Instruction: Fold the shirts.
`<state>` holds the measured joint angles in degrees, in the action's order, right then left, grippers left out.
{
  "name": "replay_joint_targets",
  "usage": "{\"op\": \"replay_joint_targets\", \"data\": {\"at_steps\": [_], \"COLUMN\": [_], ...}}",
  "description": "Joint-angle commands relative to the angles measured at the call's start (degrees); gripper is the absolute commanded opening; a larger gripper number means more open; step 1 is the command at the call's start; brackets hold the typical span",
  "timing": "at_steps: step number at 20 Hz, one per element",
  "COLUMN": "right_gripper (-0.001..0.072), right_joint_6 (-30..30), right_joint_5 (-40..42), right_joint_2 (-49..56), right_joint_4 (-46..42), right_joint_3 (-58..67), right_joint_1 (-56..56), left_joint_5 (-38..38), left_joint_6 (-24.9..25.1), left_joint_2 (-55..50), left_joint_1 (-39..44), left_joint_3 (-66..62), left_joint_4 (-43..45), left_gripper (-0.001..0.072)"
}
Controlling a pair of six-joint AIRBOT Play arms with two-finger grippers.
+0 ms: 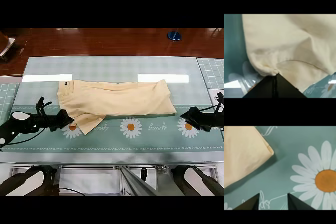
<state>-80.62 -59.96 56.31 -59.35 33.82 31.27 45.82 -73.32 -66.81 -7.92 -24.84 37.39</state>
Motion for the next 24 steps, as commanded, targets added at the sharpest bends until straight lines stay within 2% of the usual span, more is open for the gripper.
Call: {"op": "replay_joint_targets", "data": {"at_steps": [1, 5, 11, 15, 16, 17, 18, 21, 24], "right_gripper": [0.0407, 0.0407, 0.0406, 0.0406, 0.0373, 0.0233, 0.0027, 0.0028, 0.0027], "right_joint_6": [-1.6, -0.8, 2.3, 1.4, 0.9, 0.7, 2.4, 3.5, 2.0], "right_joint_5": [2.1, 3.8, 2.8, 2.9, 2.8, 2.1, 1.1, -4.2, -6.4], "right_joint_2": [0.8, 8.3, 23.1, 31.1, 32.5, 33.6, 33.9, 32.3, 27.6], "right_joint_4": [-0.1, 3.7, 12.7, 14.0, 14.0, 14.1, 14.1, 14.1, 13.8], "right_joint_3": [0.0, 0.9, 9.0, 16.1, 18.0, 19.7, 21.6, 31.4, 48.0], "right_joint_1": [0.0, 0.0, -0.8, -7.8, -9.2, -10.5, -11.8, -14.0, -14.7], "left_joint_5": [-1.9, -1.6, -1.2, -1.3, -1.2, -1.2, -1.2, 1.0, 2.0], "left_joint_6": [0.3, 0.2, 0.2, 0.2, 0.2, 0.2, 0.2, 0.2, 0.2], "left_joint_2": [-2.4, -2.4, -2.4, -2.4, -2.4, -2.4, -2.4, -1.0, 4.1], "left_joint_1": [1.3, 1.3, 1.3, 1.3, 1.3, 1.3, 1.3, 0.7, 0.7], "left_joint_3": [-2.7, -5.4, -5.9, -5.9, -5.9, -5.9, -6.1, -12.2, -27.6], "left_joint_4": [-0.6, -0.6, -0.6, -0.6, -0.6, -0.6, -0.6, -0.8, -1.3], "left_gripper": [0.0019, 0.0019, 0.0019, 0.0019, 0.0019, 0.0019, 0.0019, 0.0019, 0.0018]}}
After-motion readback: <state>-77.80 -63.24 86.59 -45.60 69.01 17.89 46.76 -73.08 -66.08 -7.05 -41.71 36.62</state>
